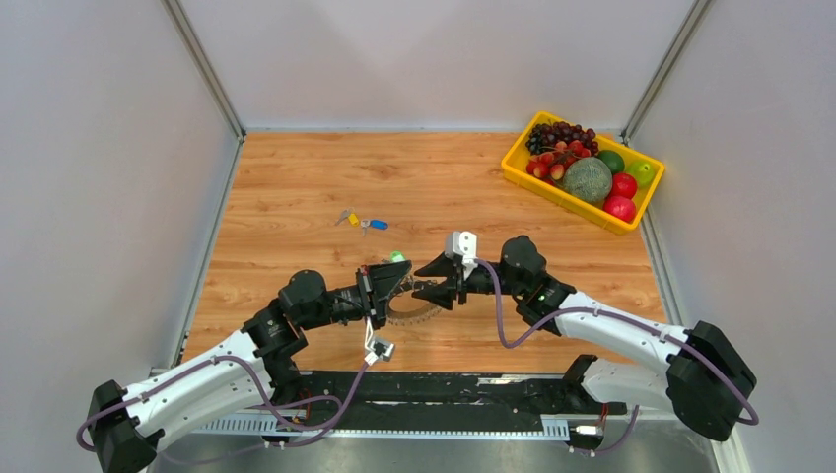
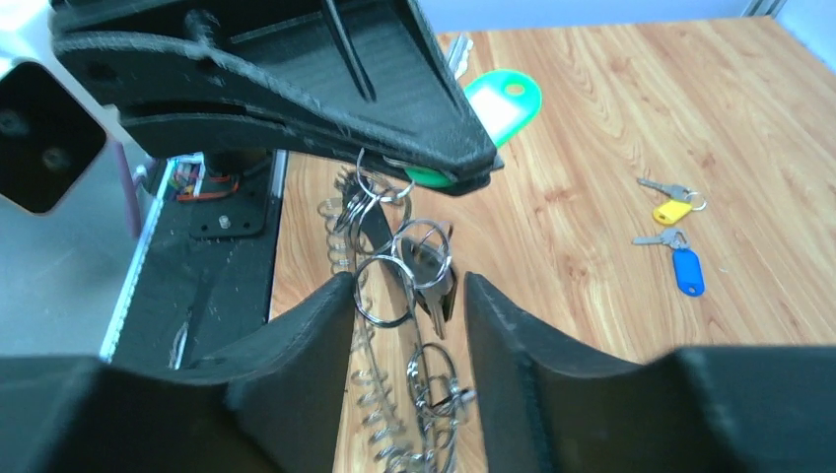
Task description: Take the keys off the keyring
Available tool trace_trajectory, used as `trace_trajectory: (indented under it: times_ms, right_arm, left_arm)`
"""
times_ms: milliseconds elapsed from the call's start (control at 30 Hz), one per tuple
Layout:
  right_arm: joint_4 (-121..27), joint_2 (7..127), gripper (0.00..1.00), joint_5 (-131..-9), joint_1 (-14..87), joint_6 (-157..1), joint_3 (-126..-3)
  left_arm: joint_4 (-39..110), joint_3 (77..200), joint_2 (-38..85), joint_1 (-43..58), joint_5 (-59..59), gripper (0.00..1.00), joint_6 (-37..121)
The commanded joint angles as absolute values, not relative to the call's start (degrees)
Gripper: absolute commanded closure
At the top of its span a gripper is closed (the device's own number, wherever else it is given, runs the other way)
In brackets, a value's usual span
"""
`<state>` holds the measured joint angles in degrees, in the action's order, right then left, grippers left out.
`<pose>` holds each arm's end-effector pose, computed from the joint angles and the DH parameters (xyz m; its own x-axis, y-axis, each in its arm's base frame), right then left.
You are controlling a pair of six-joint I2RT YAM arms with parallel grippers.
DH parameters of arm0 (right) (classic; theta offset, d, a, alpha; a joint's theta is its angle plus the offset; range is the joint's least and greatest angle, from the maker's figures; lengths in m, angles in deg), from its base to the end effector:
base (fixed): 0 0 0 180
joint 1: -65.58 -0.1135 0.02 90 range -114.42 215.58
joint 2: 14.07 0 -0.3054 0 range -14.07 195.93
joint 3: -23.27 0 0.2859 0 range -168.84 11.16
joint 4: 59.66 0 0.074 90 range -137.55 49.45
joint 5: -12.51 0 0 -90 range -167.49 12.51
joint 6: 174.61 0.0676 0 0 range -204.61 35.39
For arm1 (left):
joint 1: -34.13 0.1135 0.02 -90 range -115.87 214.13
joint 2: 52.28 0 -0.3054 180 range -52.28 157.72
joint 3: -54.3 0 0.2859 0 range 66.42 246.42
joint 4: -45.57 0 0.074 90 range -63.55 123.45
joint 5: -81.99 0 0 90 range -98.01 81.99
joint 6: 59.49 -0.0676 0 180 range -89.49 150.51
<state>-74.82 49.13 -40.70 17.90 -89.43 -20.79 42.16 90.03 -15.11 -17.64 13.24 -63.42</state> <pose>0.1587 0.2345 0.2835 0.0370 -0.0593 -0.9976 -0.9948 0.0928 -0.0424 0.1039 -0.1715 0.2792 0.9569 0.2878 0.0377 -0.0133 -0.0863 0.9962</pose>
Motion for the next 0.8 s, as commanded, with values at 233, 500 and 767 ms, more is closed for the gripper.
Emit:
trace_trajectory:
  times_ms: [233, 500, 767]
  right_arm:
    - [-70.3, 49.6, 1.0, -32.2, 18.0, -91.7, -24.9]
    - [-69.3, 46.5, 1.0, -31.4, 18.1, -91.6, -24.4]
    - [-67.9, 43.9, 1.0, -31.4, 18.1, -91.6, -24.9]
  left_arm:
    - [46.6, 89.8, -16.8, -17.9, 14.6, 0.87, -61.5]
    - [46.9, 89.8, -16.7, -17.9, 14.5, 0.82, -60.1]
    - [47.1, 89.8, -16.0, -17.9, 14.2, 0.82, -58.8]
